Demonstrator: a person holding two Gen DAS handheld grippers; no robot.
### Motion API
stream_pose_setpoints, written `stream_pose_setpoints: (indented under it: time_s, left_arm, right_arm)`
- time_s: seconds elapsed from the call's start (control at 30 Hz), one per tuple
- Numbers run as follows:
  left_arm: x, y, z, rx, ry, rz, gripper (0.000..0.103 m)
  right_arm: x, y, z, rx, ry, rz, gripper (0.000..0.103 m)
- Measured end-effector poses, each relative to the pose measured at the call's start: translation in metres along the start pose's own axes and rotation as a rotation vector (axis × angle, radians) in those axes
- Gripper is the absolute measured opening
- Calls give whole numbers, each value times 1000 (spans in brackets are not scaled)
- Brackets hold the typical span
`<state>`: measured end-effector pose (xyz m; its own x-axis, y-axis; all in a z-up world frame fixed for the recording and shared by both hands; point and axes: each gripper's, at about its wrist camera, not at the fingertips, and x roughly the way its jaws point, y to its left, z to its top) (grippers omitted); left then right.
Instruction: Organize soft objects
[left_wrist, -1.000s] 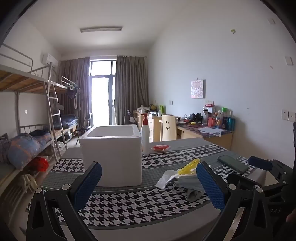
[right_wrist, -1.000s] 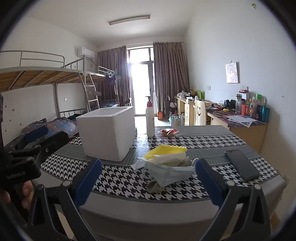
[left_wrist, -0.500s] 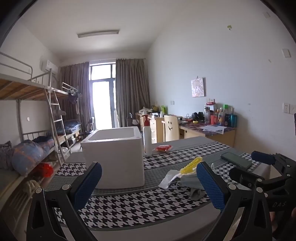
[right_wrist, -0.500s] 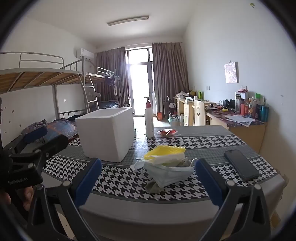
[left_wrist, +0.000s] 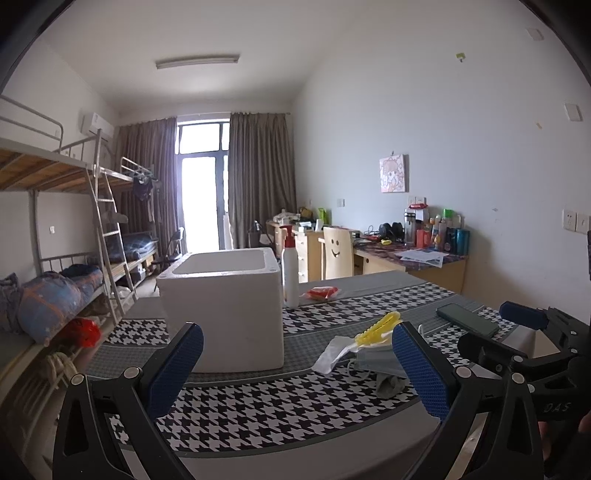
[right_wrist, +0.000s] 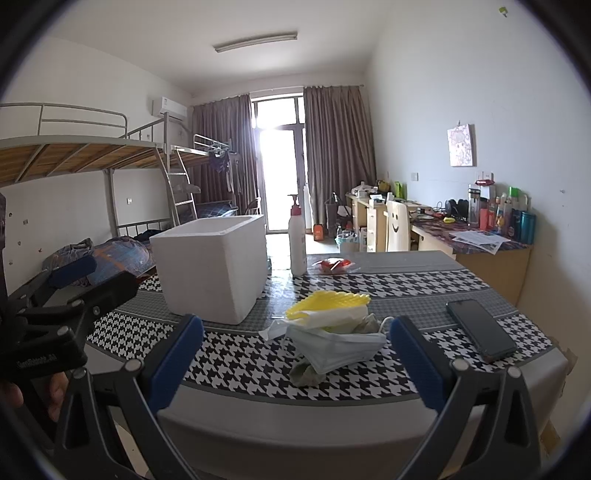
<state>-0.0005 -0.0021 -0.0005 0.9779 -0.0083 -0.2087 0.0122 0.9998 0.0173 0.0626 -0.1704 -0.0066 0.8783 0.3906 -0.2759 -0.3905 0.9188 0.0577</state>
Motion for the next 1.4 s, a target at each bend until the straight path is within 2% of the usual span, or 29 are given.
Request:
stream_pose_setpoints:
  time_s: [0.83,1.4]
  left_arm:
    - [15,9,-2,-21,19,4,102]
    - [50,18,-2,-43,95,-25,102]
  right_arm:
    - [7,-3,2,-5,5,-3,102]
    - [33,-5,10,6,45,-16,102]
